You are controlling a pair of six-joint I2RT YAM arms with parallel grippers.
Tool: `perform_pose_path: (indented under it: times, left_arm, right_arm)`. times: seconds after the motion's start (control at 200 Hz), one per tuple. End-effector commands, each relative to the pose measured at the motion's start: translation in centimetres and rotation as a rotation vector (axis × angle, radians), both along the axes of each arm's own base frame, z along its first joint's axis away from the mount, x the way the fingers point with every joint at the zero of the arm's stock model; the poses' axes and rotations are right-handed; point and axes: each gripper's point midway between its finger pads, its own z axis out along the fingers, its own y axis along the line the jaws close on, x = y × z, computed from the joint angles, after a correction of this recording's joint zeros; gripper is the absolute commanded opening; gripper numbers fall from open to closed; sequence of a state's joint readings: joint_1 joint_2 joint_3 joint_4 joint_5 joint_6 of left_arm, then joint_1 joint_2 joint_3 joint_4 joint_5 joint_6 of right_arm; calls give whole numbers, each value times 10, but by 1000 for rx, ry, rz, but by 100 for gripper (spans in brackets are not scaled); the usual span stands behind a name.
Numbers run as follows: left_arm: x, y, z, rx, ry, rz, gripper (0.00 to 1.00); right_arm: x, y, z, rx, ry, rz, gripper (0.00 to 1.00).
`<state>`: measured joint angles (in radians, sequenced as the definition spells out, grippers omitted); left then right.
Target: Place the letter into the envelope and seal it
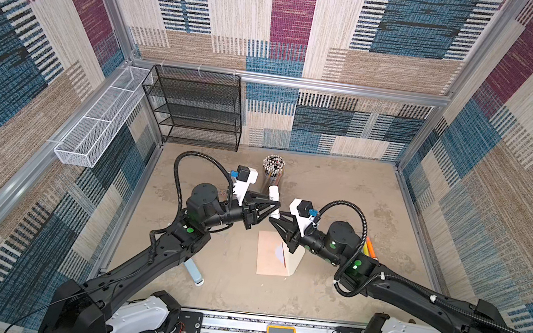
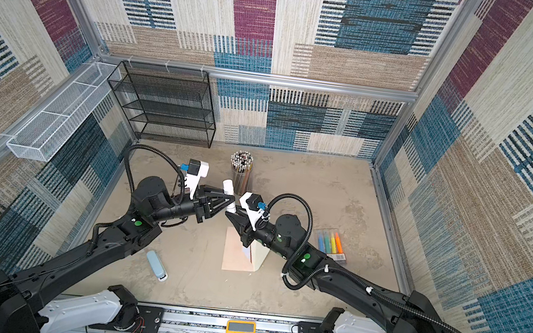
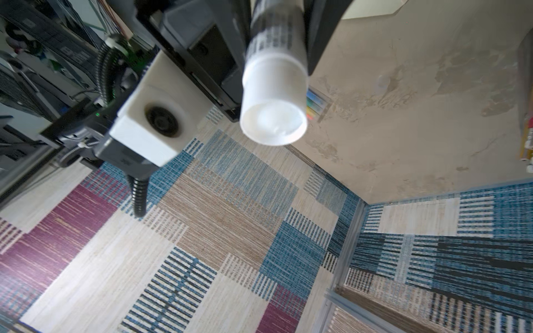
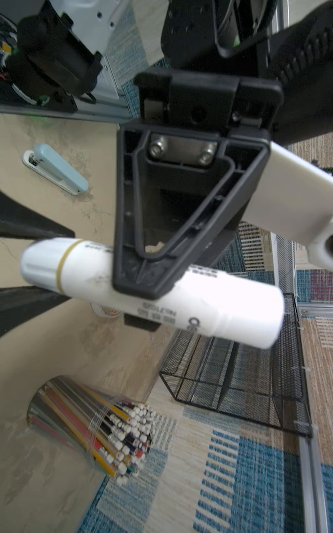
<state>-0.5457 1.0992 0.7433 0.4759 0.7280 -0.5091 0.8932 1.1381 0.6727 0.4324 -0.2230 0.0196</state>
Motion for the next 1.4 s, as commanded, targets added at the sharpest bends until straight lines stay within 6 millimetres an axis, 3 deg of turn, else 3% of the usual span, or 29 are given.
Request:
perform_pose_path:
  times: [0.0,0.11,0.215,0.361,0.491,0.576,0.741,0.882,0.902,0.967,1.398]
  left_arm:
    - [-45,-8,-16,29,103,-269,0]
    - [-51,-6,-15,32,93,-289,0]
    - [-44,-4,-17,47,82,-239,0]
    - [-13,9,-14,77,20,0,0]
    - [25,41,1,73,-74,331,0]
    - [39,58,9,54,-122,472,0]
    - [61,76,13,22,-140,643,0]
    - [71,76,8,-22,-154,710,0]
    - [70,77,16,-56,-175,718,0]
    - [74,77,16,-83,-175,729,0]
    - [82,62,13,-150,-141,701,0]
  right_arm:
    - [-45,10,28,75,-62,276,18]
    - [-44,6,19,52,-34,297,19]
    - [-31,5,10,16,-34,235,22]
    - [-2,-1,-9,-54,-54,76,40]
    - [27,-14,-29,-99,-72,-104,55]
    - [39,-22,-28,-65,-96,-190,58]
    - [51,-33,-7,94,-159,-306,60]
    - [56,-22,1,154,-207,-333,60]
    - [57,-20,1,156,-212,-335,60]
    - [60,-13,0,157,-224,-348,59]
    - [81,25,-1,102,-306,-400,57]
